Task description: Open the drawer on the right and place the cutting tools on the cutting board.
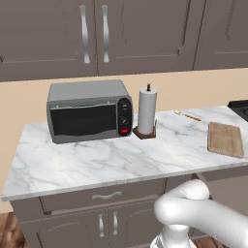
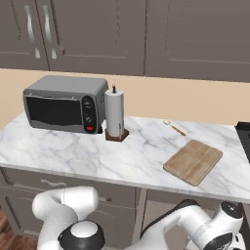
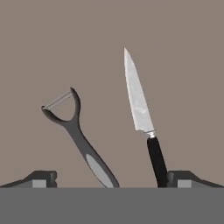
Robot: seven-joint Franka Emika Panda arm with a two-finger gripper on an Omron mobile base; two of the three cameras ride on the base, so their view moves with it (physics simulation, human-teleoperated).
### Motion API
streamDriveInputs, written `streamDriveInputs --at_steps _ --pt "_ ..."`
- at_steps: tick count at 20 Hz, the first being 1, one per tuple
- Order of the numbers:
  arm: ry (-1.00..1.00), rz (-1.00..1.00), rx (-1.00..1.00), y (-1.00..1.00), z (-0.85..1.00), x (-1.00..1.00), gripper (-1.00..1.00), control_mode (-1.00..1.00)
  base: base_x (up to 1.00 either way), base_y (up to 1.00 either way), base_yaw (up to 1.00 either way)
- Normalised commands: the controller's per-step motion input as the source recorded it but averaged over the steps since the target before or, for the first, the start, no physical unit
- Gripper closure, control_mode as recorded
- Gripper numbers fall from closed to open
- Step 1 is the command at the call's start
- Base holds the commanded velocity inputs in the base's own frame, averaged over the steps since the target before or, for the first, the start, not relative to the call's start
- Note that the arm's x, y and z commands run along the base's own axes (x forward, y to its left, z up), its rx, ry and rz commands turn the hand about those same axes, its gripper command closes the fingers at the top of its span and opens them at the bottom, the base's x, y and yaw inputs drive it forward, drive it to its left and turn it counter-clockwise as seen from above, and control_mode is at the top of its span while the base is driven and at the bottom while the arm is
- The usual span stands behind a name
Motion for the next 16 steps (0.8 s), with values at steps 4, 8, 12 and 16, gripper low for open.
streamDriveInputs --at_steps 4,8,12,16 --pt "0.00 0.00 0.00 -0.12 -0.31 -0.15 -1.00 -1.00 0.00 0.00 0.00" --pt "0.00 0.00 0.00 -0.14 -0.31 -0.09 -1.00 -1.00 0.00 0.00 0.00" --pt "0.00 0.00 0.00 -0.18 -0.29 0.00 -1.00 -1.00 0.00 0.00 0.00" --pt "0.02 0.00 0.00 -0.25 -0.27 0.00 -1.00 -1.00 0.00 0.00 0.00"
